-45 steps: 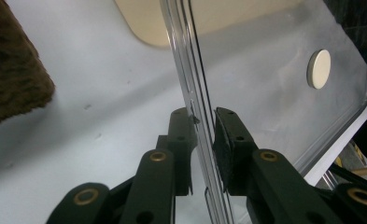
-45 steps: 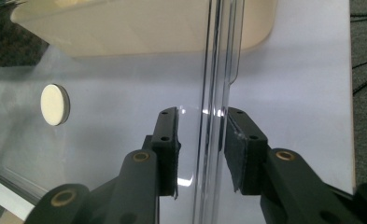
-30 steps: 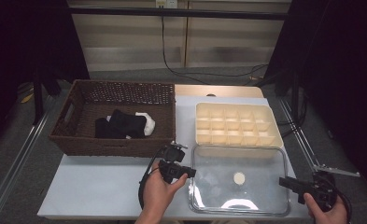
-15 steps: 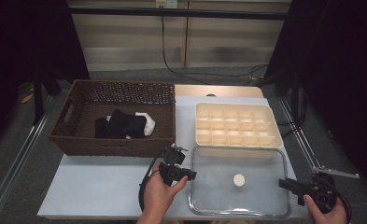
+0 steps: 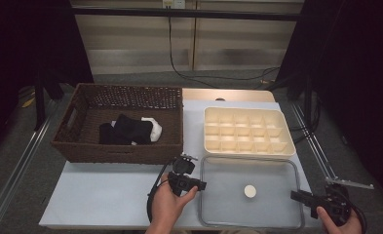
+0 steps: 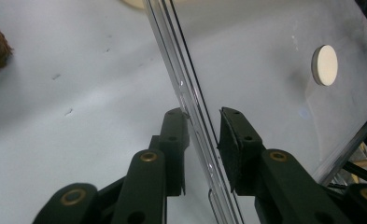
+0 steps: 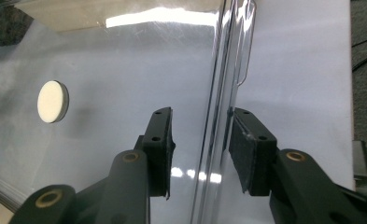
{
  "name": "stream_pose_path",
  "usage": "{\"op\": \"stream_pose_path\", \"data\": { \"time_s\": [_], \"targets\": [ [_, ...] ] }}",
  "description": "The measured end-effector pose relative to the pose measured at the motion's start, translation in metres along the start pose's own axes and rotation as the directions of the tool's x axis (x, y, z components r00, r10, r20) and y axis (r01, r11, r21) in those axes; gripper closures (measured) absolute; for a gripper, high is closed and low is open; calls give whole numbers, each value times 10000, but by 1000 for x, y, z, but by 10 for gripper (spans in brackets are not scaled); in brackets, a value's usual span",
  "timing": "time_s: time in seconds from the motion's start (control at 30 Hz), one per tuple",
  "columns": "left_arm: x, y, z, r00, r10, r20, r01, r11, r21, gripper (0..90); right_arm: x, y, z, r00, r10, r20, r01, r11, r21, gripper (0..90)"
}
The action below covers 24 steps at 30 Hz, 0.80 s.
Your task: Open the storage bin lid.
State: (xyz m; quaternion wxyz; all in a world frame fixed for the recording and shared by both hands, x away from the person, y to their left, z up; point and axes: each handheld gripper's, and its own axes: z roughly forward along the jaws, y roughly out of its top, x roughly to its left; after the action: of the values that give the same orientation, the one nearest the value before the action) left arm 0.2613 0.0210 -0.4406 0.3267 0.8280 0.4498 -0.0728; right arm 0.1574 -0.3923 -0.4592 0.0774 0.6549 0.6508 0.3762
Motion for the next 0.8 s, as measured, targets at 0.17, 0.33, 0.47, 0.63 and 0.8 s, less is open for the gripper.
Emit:
{"op": "stream_pose_path", "data": {
  "time_s": [0.17,0.33,0.47,0.63,0.8],
  "targets": [
    [3,0,1,9998,-165,100,164,9998,70,713,-2,3,4,9999,93,-40,-92,9998,186,598],
    [6,-1,4,9999,78,-68,-79,9999,-148,692,-2,4,9,10000,-26,20,26,10000,32,559],
    [10,1,-1,9950,723,-689,-779,9936,-818,542,1,7,12,9978,-466,462,475,9987,-181,462],
    [12,3,-10,9929,968,-692,-1035,9894,-1017,480,7,12,13,9943,-1010,327,1028,9930,-581,386],
    [12,4,-11,9854,1515,-782,-1582,9834,-893,434,20,16,21,9838,-1794,-57,1787,9819,-633,298]
  ]
}}
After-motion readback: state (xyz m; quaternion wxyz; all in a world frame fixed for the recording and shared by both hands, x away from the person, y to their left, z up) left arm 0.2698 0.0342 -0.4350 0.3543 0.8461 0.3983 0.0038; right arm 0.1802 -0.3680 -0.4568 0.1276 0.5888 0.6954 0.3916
